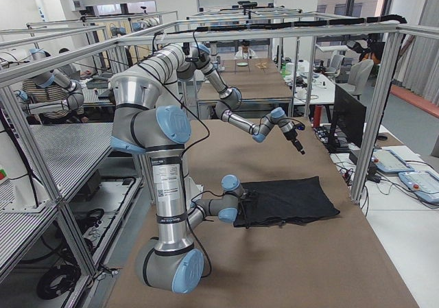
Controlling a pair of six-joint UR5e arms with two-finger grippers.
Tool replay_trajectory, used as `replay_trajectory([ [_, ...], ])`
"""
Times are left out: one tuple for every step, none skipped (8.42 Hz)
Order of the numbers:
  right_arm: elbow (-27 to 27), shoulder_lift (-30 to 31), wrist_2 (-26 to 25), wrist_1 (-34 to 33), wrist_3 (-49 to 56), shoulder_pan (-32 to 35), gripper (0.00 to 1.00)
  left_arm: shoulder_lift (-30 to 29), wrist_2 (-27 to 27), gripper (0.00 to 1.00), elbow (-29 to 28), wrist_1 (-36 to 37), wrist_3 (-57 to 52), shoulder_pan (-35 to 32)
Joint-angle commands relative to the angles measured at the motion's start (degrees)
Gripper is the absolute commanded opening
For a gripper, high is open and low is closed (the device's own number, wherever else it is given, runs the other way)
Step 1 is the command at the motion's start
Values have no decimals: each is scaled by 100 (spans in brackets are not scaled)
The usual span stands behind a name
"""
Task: Fold clothes
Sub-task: 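Press the right gripper along the lower folded edge of the shirt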
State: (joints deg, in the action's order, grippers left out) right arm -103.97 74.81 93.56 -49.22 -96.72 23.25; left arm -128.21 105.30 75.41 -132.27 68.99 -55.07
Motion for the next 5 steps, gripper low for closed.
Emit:
replay_trajectory([
  [16,-54,-145,-61,-40,-163,94,41,0,94,0,-9,-8,-4],
  [52,-142,-145,-79,-32,-146,94,50,0,94,-9,0,-17,-4],
  [69,-221,-163,-192,-32,-137,94,50,0,94,-9,0,-35,-4],
  [235,-413,-180,-245,-32,-128,94,50,0,94,-17,0,-44,-4],
  [297,-458,-180,-255,12,-120,94,50,0,94,-17,0,-61,-4],
])
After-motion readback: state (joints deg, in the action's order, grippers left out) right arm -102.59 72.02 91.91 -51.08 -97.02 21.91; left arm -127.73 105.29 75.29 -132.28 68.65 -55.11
